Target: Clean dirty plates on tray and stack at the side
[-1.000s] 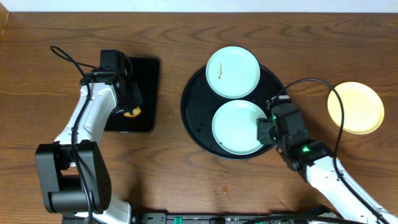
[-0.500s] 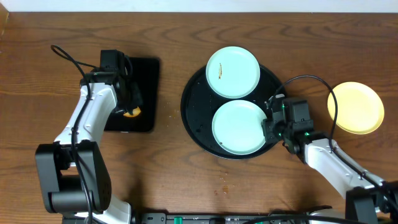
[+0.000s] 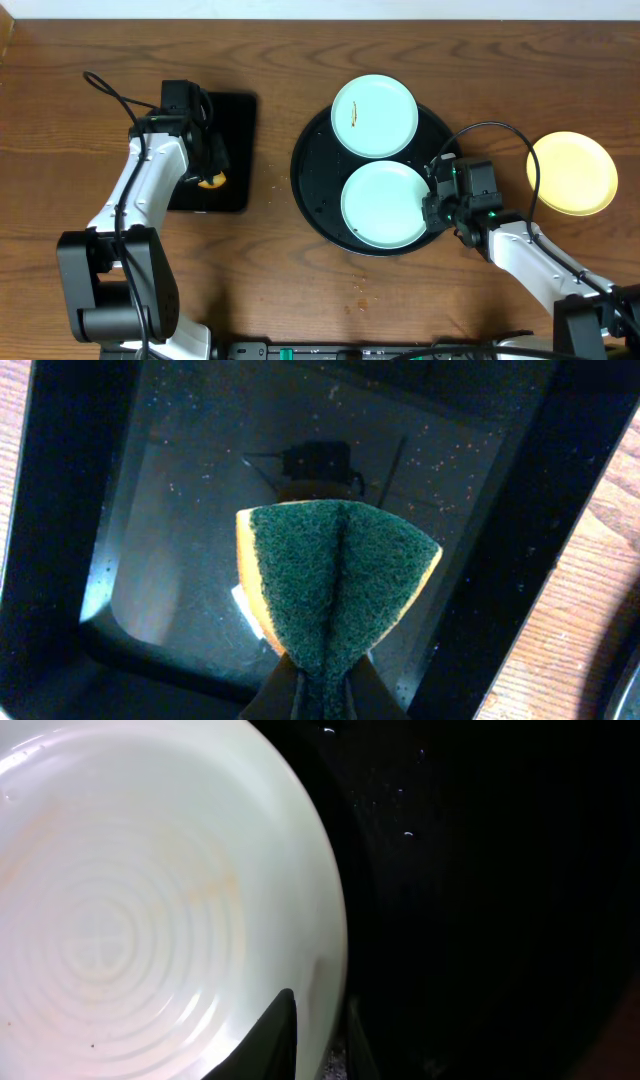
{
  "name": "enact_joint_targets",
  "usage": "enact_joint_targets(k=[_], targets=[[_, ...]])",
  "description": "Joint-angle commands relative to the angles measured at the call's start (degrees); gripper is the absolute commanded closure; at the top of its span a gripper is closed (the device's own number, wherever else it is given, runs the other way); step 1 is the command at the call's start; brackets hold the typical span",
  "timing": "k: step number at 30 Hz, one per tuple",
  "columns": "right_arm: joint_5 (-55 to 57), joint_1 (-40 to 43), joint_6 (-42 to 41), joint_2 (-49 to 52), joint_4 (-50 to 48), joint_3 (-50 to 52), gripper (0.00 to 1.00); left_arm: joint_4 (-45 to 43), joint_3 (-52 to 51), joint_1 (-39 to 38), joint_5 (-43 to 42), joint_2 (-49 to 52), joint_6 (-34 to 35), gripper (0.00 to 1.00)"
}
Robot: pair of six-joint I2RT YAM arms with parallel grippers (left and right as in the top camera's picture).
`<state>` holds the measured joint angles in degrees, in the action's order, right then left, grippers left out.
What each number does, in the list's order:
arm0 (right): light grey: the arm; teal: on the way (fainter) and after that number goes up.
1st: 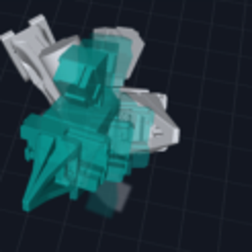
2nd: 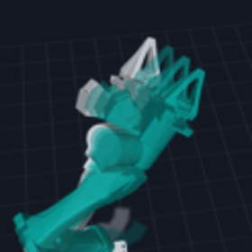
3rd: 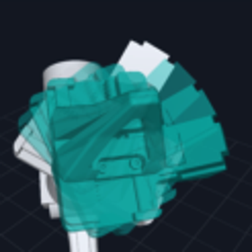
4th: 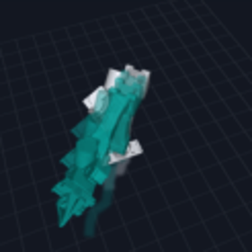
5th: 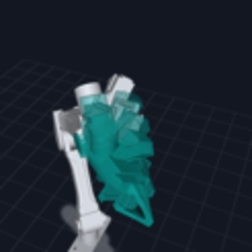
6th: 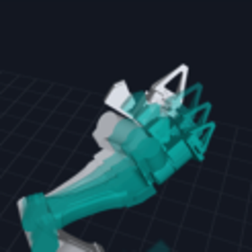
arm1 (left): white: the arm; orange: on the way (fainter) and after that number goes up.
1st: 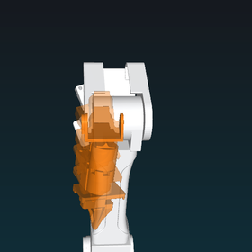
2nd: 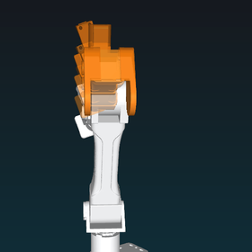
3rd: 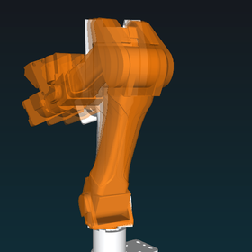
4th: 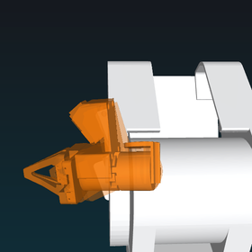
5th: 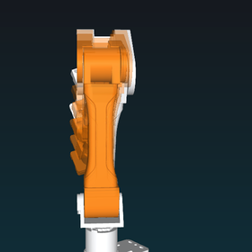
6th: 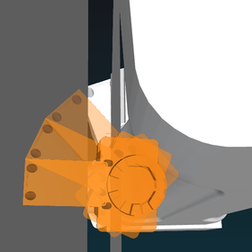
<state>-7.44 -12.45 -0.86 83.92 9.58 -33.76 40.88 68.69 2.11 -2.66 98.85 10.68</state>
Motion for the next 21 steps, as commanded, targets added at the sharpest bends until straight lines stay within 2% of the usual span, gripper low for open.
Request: enact_joint_targets(k=[1,3,12,21], targets=[[1.0,0.4,-1.0,0.9,0.0,-0.6,0.88,0.1,-0.2,0.1,0.1,0.0,-0.6,0.92],[1.0,0.4,-1.0,0.9,-0.2,-0.6,0.99,0.1,-0.2,0.1,0.1,0.0,-0.7,0.92],[1.3,0.4,-1.2,-2.5,0.0,-2.3,0.99,-1.4,-0.2,0.1,0.1,-0.2,-3.6,0.92],[8.4,-0.3,-3.6,-16.0,1.2,-2.6,0.99,-1.1,-0.2,0.1,0.1,-0.2,-3.6,0.92]])
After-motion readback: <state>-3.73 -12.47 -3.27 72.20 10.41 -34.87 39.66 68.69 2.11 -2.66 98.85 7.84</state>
